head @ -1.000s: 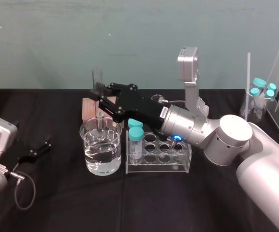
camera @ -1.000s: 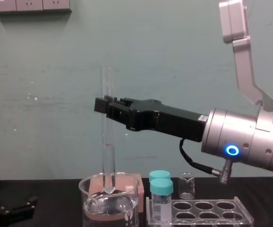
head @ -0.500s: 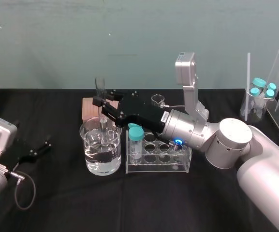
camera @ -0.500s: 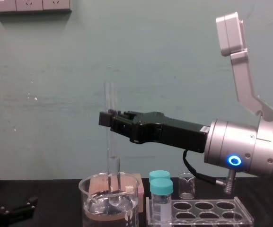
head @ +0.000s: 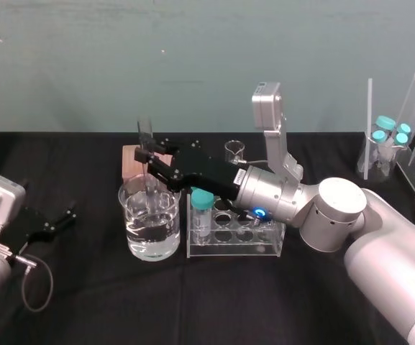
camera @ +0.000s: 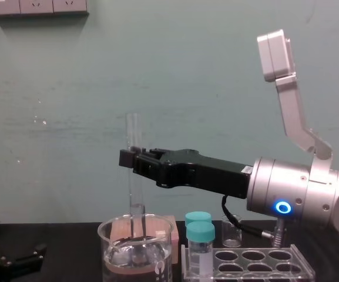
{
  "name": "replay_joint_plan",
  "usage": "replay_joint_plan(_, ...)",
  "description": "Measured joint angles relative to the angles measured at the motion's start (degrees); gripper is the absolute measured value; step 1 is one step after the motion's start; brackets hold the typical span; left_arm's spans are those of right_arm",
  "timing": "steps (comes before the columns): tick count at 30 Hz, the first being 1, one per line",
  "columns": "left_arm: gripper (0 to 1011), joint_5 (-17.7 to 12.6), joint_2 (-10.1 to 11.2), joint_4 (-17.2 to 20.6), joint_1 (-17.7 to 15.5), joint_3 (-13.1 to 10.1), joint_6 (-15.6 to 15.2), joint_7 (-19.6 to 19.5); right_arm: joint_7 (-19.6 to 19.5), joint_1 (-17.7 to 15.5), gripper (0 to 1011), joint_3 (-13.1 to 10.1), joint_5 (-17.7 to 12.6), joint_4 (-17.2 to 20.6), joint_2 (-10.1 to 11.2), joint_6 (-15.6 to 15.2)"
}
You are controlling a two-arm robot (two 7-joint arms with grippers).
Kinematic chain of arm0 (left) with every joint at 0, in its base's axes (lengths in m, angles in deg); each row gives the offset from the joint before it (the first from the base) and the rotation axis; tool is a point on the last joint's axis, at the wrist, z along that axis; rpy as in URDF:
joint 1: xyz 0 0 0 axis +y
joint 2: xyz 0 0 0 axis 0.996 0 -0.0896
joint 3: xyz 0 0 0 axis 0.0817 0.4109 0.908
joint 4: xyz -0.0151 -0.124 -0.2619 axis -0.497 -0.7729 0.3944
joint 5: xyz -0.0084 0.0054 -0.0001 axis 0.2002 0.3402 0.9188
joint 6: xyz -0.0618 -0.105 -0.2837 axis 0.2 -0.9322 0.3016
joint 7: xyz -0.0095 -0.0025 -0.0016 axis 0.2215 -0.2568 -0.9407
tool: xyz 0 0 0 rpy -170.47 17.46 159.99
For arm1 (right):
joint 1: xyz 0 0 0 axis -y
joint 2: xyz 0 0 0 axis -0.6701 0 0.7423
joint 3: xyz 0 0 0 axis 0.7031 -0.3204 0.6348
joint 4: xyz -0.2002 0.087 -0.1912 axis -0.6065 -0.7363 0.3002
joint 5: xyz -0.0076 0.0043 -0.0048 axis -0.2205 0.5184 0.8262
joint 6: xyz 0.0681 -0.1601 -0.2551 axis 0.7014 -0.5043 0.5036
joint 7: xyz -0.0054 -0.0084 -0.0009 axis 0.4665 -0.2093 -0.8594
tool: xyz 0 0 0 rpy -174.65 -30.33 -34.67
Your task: Hold the test tube with one hand and immerse one end into the beaker, then return it to the test tube rack.
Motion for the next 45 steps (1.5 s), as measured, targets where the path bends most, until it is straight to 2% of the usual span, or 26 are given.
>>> replay_joint_plan(12, 1000, 0.0, 0.0, 0.0, 0.0, 0.0, 0.0, 0.0, 0.6, 1.4, 225, 0.0, 0.8, -3.8, -1.5, 0.8)
replay_joint_plan(22, 1000, 0.0, 0.0, 0.0, 0.0, 0.0, 0.0, 0.0, 0.9, 1.9, 225, -0.2, 1.3, -5.5, -2.3, 0.9)
replay_joint_plan(45, 1000, 0.0, 0.0, 0.0, 0.0, 0.0, 0.0, 0.0, 1.4, 1.4, 225, -0.8, 2.4, -5.0, -2.1, 2.6)
